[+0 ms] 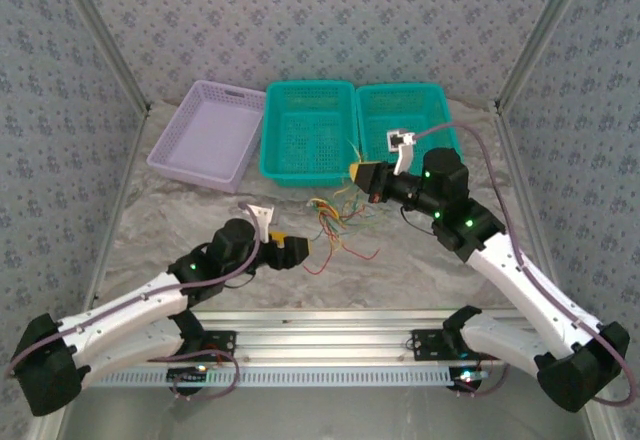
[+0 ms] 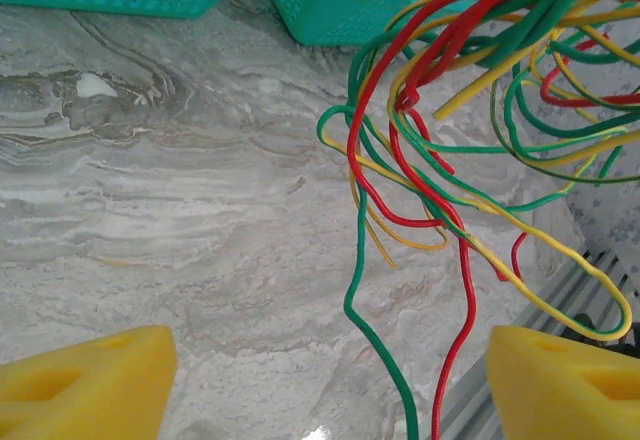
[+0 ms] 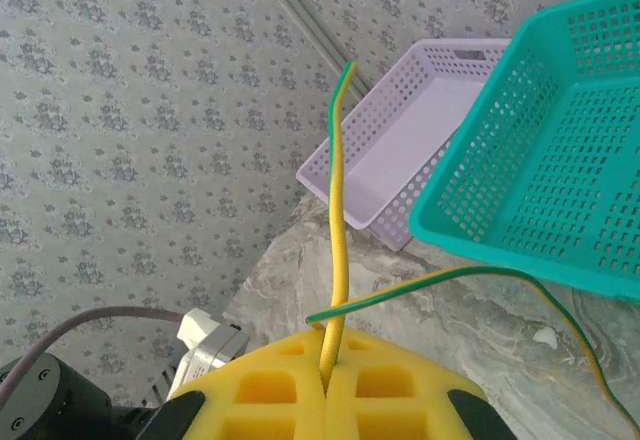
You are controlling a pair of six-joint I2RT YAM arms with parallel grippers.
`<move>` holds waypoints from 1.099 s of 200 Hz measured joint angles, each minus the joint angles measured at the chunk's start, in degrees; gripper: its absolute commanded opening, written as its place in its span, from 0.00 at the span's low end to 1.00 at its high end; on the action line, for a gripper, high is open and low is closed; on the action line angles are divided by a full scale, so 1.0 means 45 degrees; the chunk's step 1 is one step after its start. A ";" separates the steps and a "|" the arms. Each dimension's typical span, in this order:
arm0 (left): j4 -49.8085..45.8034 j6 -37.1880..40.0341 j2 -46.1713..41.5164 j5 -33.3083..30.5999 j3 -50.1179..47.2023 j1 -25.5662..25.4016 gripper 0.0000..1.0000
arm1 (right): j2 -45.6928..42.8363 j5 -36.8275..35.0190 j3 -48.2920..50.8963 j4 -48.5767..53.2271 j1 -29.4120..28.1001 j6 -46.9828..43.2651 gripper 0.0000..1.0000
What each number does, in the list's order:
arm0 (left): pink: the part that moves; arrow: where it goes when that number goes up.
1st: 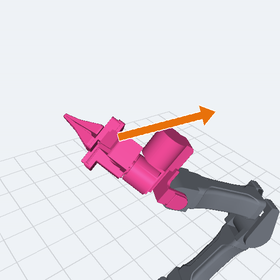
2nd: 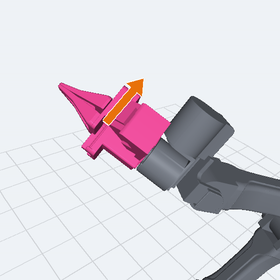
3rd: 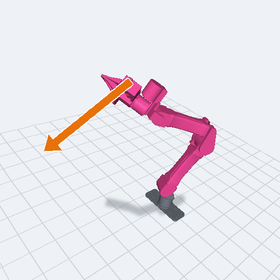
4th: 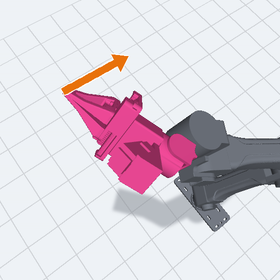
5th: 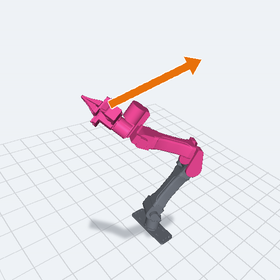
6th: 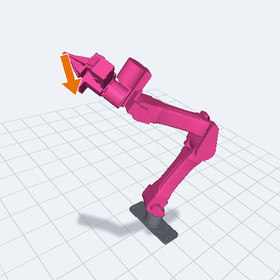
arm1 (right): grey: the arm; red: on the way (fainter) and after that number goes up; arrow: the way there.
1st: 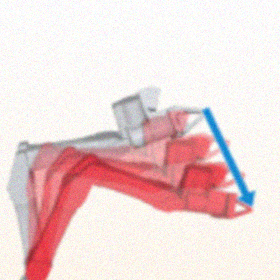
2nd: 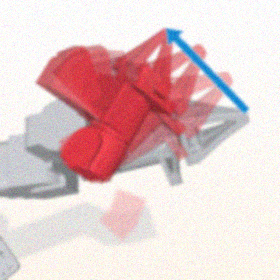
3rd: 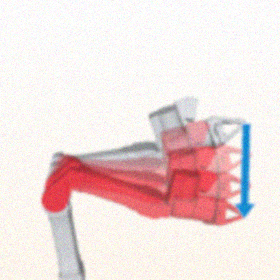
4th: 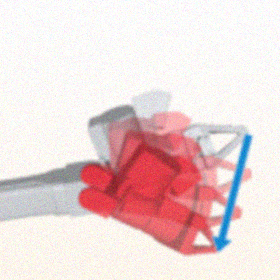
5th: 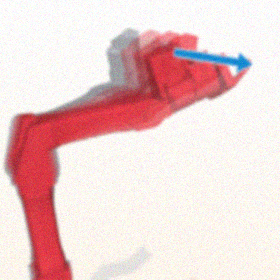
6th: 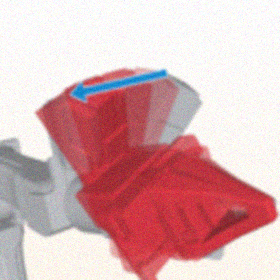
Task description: Untangle the cables
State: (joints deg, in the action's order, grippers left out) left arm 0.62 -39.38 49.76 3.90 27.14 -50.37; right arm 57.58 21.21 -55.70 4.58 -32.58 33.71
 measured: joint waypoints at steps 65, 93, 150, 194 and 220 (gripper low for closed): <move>0.0165 -0.0063 0.0568 0.0724 0.0000 -0.0005 0.61 | 0.0131 0.0063 -0.0024 0.0000 -0.0087 0.0039 0.00; 0.0219 -0.0044 0.0806 0.0923 0.0000 -0.0005 0.53 | 0.0272 0.0068 -0.0155 0.0005 -0.0199 0.0039 0.00; 0.0194 0.0073 0.0797 0.0889 0.0000 -0.0005 0.09 | 0.0403 0.0073 -0.0219 0.0005 -0.0379 0.0044 0.00; -0.0102 0.0083 0.0573 0.0452 0.0000 0.0000 0.00 | 0.0471 0.0039 -0.0311 0.0287 -0.0432 0.0015 0.00; -0.0534 0.0121 0.0170 0.0102 0.0000 0.0000 0.00 | 0.0505 -0.0194 -0.0729 0.1273 -0.0058 -0.0112 0.00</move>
State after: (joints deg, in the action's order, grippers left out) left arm -1.78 -38.83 50.52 4.36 27.14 -50.37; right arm 59.86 20.34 -58.98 10.31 -32.84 33.21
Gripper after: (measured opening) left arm 0.079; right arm 0.053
